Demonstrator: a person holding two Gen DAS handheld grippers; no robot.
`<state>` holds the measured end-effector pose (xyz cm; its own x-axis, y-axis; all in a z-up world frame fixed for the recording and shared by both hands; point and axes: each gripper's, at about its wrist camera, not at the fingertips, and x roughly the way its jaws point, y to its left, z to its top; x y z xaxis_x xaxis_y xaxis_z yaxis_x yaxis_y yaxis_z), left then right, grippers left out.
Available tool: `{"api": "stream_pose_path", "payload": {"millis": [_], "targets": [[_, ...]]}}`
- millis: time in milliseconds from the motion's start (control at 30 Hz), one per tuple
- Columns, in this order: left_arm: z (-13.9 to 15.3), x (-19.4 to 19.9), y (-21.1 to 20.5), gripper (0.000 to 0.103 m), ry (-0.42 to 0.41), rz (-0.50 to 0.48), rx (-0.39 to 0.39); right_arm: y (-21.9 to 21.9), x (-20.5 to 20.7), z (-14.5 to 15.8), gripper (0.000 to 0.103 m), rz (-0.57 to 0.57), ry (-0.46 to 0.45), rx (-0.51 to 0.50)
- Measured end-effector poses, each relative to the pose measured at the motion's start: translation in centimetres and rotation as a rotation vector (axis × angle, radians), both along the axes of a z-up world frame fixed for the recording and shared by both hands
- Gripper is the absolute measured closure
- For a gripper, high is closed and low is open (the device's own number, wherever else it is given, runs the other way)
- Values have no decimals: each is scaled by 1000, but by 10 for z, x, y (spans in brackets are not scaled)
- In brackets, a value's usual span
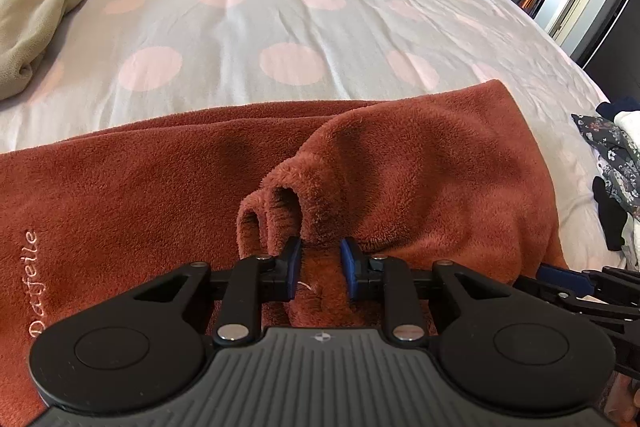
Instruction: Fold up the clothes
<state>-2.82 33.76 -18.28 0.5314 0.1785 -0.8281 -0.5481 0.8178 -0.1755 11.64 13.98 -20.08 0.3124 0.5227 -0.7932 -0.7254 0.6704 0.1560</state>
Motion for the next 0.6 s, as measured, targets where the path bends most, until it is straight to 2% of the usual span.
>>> {"api": "stream_pose_path", "payload": {"millis": [67, 133, 167, 300, 400, 600], "targets": [[11, -9, -2, 78, -16, 7, 12, -2, 0, 1, 63, -5, 4, 12], [23, -24, 0, 60, -27, 42, 39, -5, -1, 2, 61, -13, 10, 32], [29, -34, 3, 58, -39, 64, 44, -7, -1, 3, 60, -17, 12, 44], [51, -77, 24, 57, -51, 181, 54, -8, -5, 6, 51, -9, 5, 65], [67, -113, 50, 53, -41, 321, 67, -4, -8, 7, 50, 3, -13, 52], [97, -194, 107, 53, -76, 565, 72, -1, -10, 8, 50, 10, -31, 33]]}}
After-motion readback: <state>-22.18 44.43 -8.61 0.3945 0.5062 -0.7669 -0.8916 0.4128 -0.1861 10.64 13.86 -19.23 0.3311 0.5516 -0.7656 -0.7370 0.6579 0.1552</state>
